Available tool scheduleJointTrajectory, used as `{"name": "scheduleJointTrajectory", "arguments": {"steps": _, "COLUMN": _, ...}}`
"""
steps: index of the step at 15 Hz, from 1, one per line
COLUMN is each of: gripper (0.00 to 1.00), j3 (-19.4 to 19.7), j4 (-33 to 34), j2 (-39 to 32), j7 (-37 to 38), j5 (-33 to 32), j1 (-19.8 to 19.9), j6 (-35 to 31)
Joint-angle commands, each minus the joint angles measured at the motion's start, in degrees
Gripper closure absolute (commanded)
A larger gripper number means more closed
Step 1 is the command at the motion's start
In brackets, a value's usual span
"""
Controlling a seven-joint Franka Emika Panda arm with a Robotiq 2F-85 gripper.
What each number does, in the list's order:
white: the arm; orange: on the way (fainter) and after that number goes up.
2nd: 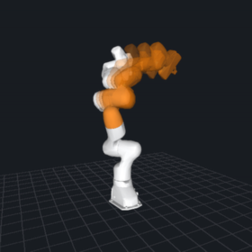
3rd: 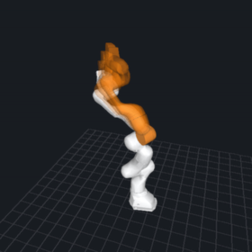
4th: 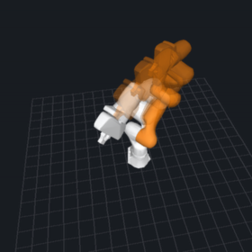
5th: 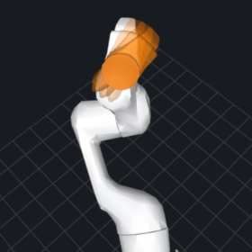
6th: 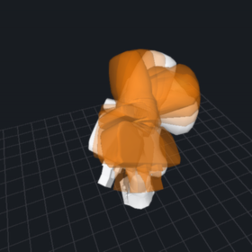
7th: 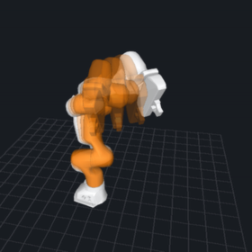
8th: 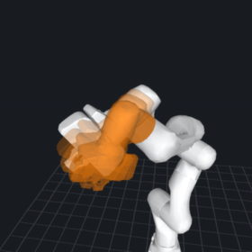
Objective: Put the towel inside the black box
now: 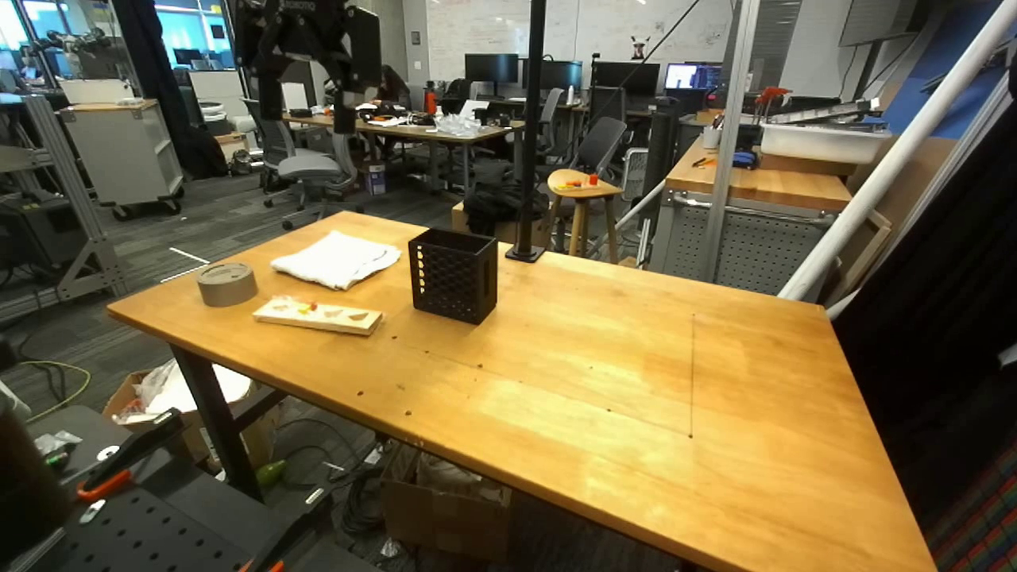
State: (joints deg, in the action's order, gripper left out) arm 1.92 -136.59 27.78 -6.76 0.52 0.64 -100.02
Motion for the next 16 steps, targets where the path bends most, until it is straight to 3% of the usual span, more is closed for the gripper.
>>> {"name": "scheduleJointTrajectory", "arguments": {"steps": 1, "gripper": 0.00, "j3": -4.45, "j4": 4.68, "j2": -6.01, "j7": 3.30, "j5": -0.86, "j1": -2.62, "j6": -4.91}}
{"name": "scheduleJointTrajectory", "arguments": {"steps": 9, "gripper": 0.00, "j3": -12.73, "j4": 19.88, "j2": -26.85, "j7": 10.67, "j5": -6.90, "j1": -7.13, "j6": -23.55}}
{"name": "scheduleJointTrajectory", "arguments": {"steps": 16, "gripper": 0.00, "j3": -12.78, "j4": 32.04, "j2": -43.19, "j7": 11.56, "j5": -14.35, "j1": -12.00, "j6": -28.10}}
